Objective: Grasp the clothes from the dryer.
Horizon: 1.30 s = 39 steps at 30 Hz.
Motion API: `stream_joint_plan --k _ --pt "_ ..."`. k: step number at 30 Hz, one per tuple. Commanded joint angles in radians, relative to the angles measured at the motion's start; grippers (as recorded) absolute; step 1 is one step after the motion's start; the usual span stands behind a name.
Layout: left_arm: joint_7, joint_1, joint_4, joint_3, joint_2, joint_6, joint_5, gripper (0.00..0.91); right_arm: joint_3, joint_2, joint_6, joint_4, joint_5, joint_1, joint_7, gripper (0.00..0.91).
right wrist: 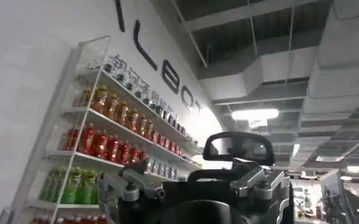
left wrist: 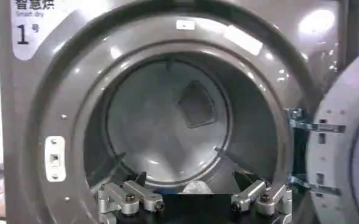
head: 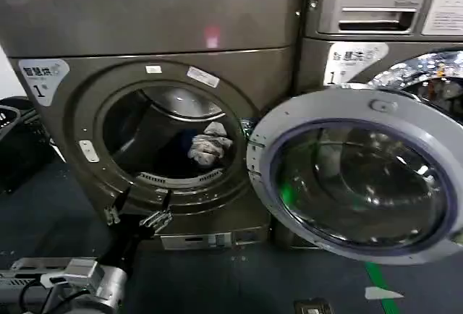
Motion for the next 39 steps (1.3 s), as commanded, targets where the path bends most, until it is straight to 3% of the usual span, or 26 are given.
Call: stream_joint_plan --k 1,39 --pt "0.001 -0.001 0.002 0.000 -0.001 0.000 -0.001 0.907 0.000 0.000 0.000 -0.001 0.000 0.000 0.000 0.907" --pt "0.002 0.005 -0.007 0.001 0.005 -0.002 -0.002 0.907 0.004 0.005 0.002 0.007 0.008 -0.006 -0.001 0.907"
